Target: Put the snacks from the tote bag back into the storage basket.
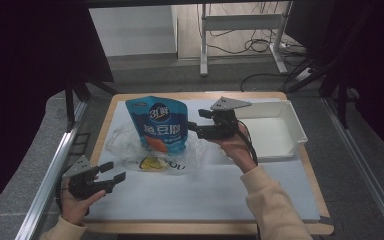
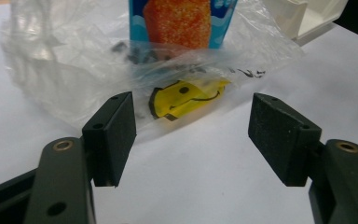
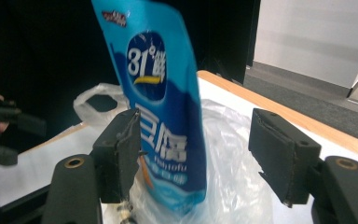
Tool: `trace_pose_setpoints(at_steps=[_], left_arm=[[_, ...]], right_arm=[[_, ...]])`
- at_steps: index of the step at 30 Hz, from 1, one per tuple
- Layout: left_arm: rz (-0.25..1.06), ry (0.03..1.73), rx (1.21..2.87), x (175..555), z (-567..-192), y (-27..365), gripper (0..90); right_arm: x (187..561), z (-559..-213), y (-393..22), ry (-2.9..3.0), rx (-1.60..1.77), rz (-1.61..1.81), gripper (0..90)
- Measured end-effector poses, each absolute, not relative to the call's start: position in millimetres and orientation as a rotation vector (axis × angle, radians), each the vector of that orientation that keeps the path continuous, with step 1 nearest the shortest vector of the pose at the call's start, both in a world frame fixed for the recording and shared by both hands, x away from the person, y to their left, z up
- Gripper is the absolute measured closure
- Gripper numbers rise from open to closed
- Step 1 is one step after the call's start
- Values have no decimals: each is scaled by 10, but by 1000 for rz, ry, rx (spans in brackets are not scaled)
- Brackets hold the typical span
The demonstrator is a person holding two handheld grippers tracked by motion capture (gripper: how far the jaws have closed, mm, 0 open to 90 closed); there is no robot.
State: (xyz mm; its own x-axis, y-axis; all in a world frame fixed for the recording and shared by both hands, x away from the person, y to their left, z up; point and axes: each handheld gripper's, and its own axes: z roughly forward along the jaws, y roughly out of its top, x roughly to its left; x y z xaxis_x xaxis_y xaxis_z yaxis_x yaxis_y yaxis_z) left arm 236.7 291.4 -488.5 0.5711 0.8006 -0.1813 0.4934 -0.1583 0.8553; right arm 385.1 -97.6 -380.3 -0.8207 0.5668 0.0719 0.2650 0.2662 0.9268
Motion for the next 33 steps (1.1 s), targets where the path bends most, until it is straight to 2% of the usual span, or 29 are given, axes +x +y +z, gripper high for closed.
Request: trace_pose_setpoints(at_steps=[9, 17, 21, 27, 33], left_arm=[[376, 1046, 1834, 2367, -4910, 2860, 320], [365, 1062, 1834, 2382, -4962, 2880, 319], [364, 1066, 1832, 2390, -4976, 2896, 320], [356, 1070, 1837, 2404, -4998, 2897, 320], [350, 1070, 1841, 2411, -5013, 2888, 320]], right_arm=[[4056, -3711, -817, 2283, 778, 1598, 362], [4172, -3764, -599, 2325, 762, 1629, 450], [4206, -3779, -528, 2335, 750, 1624, 529], [4246, -3812, -479, 2338, 726, 1654, 698], [4295, -3831, -481, 2344, 706, 1685, 794]])
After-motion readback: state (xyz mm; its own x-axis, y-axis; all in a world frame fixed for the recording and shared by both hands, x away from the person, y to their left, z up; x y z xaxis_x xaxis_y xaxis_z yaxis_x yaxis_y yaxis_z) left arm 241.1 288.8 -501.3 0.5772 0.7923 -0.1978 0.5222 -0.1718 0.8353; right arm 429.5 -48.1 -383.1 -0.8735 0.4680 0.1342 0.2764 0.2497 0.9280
